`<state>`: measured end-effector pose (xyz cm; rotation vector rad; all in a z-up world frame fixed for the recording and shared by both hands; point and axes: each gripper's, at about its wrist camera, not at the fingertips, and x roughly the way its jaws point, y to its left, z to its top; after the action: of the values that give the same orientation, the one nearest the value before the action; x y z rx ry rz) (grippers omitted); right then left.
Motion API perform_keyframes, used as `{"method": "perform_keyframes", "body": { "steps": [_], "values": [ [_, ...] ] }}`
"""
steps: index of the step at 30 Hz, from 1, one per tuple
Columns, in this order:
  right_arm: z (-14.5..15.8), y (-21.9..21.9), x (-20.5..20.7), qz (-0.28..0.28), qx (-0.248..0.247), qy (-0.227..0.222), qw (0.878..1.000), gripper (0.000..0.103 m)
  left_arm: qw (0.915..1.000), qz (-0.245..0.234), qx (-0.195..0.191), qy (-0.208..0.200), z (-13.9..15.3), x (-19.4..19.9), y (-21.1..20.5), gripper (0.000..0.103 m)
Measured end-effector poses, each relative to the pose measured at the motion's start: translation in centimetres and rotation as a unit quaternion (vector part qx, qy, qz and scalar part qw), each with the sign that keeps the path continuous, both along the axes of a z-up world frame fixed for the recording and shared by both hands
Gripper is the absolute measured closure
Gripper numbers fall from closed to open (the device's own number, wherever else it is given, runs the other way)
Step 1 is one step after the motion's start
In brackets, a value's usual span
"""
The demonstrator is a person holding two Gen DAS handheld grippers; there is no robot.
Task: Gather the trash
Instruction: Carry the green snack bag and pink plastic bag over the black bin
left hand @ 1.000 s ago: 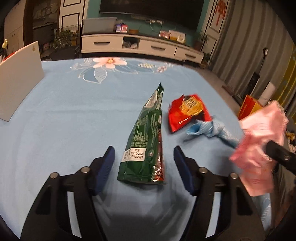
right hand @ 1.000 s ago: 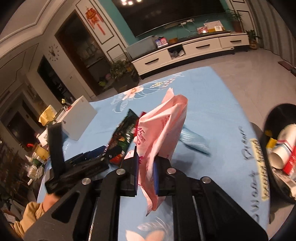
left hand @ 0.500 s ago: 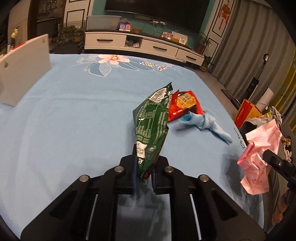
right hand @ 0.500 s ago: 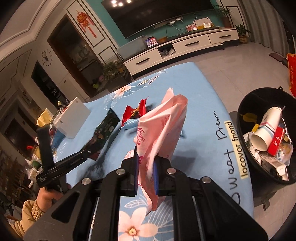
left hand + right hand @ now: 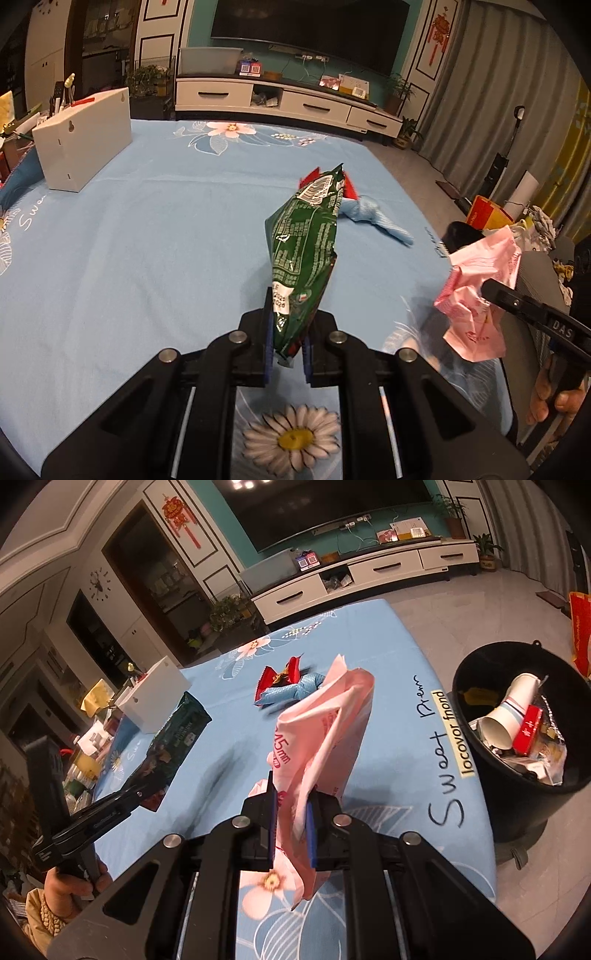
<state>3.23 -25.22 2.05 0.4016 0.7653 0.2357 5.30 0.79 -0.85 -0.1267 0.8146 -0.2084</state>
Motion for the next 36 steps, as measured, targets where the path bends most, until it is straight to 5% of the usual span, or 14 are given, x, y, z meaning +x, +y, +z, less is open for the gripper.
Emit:
{"method": "perform_keyframes", "body": {
  "steps": [16,36],
  "values": [
    [2.1,-2.5,-4.2,-0.028,0.008,-0.035,0.999,0.089,0.9983,-0.049,0.006,-0.031,3.1,-4.3,-3.7,0.09],
    [1.3,-8.6,-6.1,-0.087,0.044,-0.051,0.994,0.089,0.9928,-0.11,0.03,-0.037,3.9,-3.4,-10.4,0.09]
  ]
}}
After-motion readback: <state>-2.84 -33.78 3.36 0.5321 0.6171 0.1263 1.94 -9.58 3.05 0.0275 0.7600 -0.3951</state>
